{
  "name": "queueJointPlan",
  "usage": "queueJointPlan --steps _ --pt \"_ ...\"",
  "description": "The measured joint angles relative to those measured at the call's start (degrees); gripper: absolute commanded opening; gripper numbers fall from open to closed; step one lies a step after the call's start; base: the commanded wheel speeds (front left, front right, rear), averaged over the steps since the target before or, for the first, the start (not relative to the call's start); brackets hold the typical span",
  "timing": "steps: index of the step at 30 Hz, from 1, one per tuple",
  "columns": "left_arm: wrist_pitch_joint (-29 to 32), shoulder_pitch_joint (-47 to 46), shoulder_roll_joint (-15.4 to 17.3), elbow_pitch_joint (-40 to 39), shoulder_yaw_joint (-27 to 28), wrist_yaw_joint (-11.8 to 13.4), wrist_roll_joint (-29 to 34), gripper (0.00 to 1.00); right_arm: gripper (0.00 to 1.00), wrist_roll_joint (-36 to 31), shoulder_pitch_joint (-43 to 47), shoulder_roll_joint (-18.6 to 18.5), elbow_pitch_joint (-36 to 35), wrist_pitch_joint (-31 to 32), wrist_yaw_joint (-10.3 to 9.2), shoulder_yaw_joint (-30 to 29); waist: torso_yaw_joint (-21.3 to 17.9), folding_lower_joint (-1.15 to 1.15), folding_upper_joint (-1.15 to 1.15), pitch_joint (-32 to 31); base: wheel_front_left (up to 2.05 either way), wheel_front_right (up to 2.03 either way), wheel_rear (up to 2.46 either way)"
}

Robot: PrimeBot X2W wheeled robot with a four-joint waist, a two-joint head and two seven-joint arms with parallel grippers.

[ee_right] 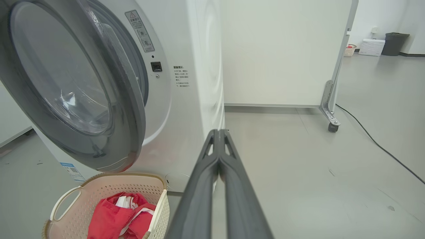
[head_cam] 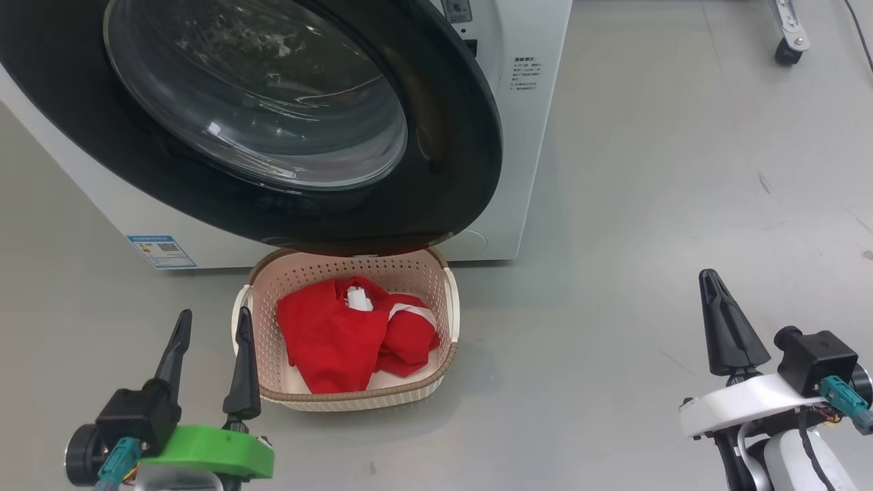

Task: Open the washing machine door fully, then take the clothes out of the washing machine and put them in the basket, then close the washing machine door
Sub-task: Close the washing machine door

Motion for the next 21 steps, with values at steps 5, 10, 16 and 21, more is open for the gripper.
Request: queueJointPlan --steps 5,10,16,21 --pt "0.0 -0.2 -0.1 -0.1 -0.9 0.0 0.4 1.0 0.0 0.0 -0.9 -0.6 -0.7 0.4 0.58 0.7 1.4 0.0 0.0 0.8 0.0 0.0 0.0" --pt "0.0 -0.8 -0.4 -0.1 -1.8 0.0 1.0 1.0 0.0 -0.3 -3.4 -1.5 -1.2 1.8 1.65 2.6 3.4 0.0 0.0 1.7 0.0 0.0 0.0" --pt "0.0 -1.6 -1.4 0.0 -2.7 0.0 1.0 1.0 0.0 -0.3 -6.4 -1.8 -1.2 4.0 2.75 6.1 6.4 0.0 0.0 2.9 0.0 0.0 0.0" --pt "-0.3 -2.6 -1.7 0.0 -3.6 0.0 1.0 1.0 0.0 -1.3 -10.1 -2.0 -1.2 5.9 3.52 9.0 9.2 0.0 0.0 4.1 0.0 0.0 0.0"
